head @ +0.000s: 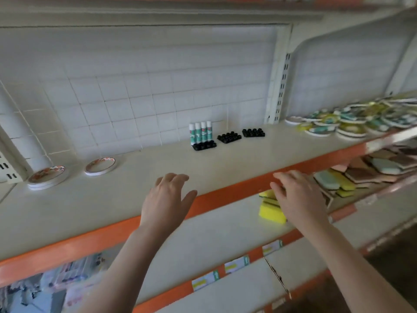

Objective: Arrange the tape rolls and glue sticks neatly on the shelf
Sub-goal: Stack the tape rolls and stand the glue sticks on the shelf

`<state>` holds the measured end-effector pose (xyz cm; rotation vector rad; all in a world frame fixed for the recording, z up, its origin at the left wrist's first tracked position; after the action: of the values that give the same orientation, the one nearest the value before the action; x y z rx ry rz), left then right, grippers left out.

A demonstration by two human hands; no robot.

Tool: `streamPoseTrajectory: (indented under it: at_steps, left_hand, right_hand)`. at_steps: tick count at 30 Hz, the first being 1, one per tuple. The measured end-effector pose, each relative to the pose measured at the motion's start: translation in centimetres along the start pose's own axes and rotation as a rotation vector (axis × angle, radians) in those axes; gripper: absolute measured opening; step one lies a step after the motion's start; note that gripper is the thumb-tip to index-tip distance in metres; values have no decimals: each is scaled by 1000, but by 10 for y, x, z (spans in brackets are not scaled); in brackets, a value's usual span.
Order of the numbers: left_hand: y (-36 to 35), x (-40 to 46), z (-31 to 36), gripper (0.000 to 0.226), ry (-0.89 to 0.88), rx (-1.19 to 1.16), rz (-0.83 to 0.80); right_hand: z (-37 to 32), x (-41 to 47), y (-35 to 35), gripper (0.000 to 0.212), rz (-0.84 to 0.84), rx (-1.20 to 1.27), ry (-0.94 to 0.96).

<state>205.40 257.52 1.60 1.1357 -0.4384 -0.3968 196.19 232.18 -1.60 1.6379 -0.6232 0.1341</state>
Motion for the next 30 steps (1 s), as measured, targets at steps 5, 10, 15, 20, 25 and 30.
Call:
streamPoseTrajectory:
  at_steps: [5, 10, 15, 20, 25, 30]
  left_hand:
    - [-32, 38, 85, 43, -73, -19, -18]
    - [-81, 81, 192, 41, -124, -66, 3]
    - [-128, 124, 287, 42, -155, -87, -35]
    - [-157, 170, 345, 43, -189, -75, -56]
    - [-185, 229, 381, 44, -222, -47, -57]
    - [-210, 292, 408, 42, -271, -47, -29]
  right_hand:
    - [86, 2, 13, 17, 60, -17, -62]
    - [198, 7, 35, 12, 59, -51, -87]
    - [311, 16, 54, 18, 18, -73, -137]
    - [381, 45, 57, 19, 15, -55, -143]
    - [428, 84, 41, 20, 48, -38, -152]
    - [470, 130, 24, 22, 18, -6, -178]
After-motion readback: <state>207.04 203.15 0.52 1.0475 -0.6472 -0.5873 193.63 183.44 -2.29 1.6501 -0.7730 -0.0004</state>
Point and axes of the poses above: each hand's wrist, its own x-axis towards the middle knuckle, its own y-axis out of the back of the hand, z = x × y, the point moved 1 cm from there along x, towards the middle knuckle, and after that the axes turned 15 degrees about -z, right-handed, at the moved point
